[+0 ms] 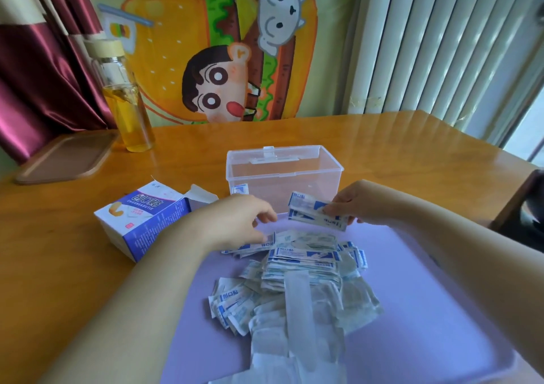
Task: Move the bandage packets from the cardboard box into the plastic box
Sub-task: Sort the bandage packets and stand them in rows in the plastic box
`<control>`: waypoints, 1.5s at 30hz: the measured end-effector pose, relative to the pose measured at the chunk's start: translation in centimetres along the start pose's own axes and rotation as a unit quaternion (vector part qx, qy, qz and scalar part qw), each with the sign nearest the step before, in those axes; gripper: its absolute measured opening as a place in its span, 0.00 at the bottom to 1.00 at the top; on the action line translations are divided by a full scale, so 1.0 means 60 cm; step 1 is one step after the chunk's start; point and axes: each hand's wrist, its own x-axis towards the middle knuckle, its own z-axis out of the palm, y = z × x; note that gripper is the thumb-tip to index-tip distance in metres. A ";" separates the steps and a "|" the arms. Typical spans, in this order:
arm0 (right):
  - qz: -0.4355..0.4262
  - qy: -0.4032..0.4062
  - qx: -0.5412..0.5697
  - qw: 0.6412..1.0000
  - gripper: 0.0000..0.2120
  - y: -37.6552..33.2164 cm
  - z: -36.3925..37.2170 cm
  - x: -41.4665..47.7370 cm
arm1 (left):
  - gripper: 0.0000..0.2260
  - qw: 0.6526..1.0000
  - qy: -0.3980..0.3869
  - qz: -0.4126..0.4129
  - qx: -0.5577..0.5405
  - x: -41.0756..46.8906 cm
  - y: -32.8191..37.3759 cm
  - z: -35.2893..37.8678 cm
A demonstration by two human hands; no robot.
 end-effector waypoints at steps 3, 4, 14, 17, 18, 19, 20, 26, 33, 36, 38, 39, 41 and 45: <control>0.003 0.006 0.024 1.000 0.13 0.007 -0.004 -0.012 | 0.21 0.998 -0.047 -0.026 0.024 0.005 -0.006 0.015; 0.002 -0.002 0.036 0.999 0.14 0.008 -0.004 -0.015 | 0.21 0.998 -0.057 -0.024 0.034 0.006 -0.008 0.019; -0.043 -0.015 0.100 0.994 0.09 0.025 0.013 -0.015 | 0.14 0.998 -0.049 -0.042 0.021 0.005 -0.019 0.020; -0.049 -0.016 0.147 0.988 0.10 0.027 0.020 -0.013 | 0.12 0.998 -0.041 -0.047 -0.008 -0.001 -0.022 0.010; -0.049 -0.018 0.160 0.986 0.11 0.028 0.023 -0.012 | 0.11 0.998 -0.041 -0.049 -0.018 -0.003 -0.024 0.006; -0.049 -0.019 0.167 0.985 0.12 0.029 0.025 -0.012 | 0.09 0.998 -0.038 -0.046 -0.025 -0.006 -0.025 0.003; -0.049 -0.020 0.169 0.984 0.13 0.029 0.027 -0.012 | 0.07 0.998 -0.033 -0.041 -0.027 -0.008 -0.026 0.000; -0.041 -0.018 0.106 0.993 0.11 0.029 0.035 -0.020 | 0.09 0.997 -0.011 -0.051 -0.060 -0.021 -0.032 -0.015; -0.038 -0.013 0.046 0.998 0.07 0.016 0.021 -0.035 | 0.12 0.980 -0.049 -0.067 -0.180 -0.018 -0.037 -0.014; -0.039 -0.011 0.023 0.999 0.07 0.012 0.014 -0.043 | 0.14 0.982 -0.061 -0.038 -0.177 -0.023 -0.042 -0.024; -0.039 -0.011 0.005 0.999 0.07 0.010 0.012 -0.048 | 0.14 0.971 -0.021 -0.009 -0.238 -0.025 -0.038 -0.031; -0.039 -0.010 0.001 0.999 0.07 0.009 0.012 -0.050 | 0.14 0.956 0.012 0.000 -0.293 -0.026 -0.034 -0.033; -0.037 -0.005 0.005 0.999 0.05 0.007 0.011 -0.053 | 0.14 0.917 0.069 0.013 -0.393 -0.024 -0.018 -0.035; -0.037 0.039 0.071 0.996 0.06 -0.003 0.001 -0.054 | 0.13 0.867 0.128 0.023 -0.481 -0.007 0.012 -0.017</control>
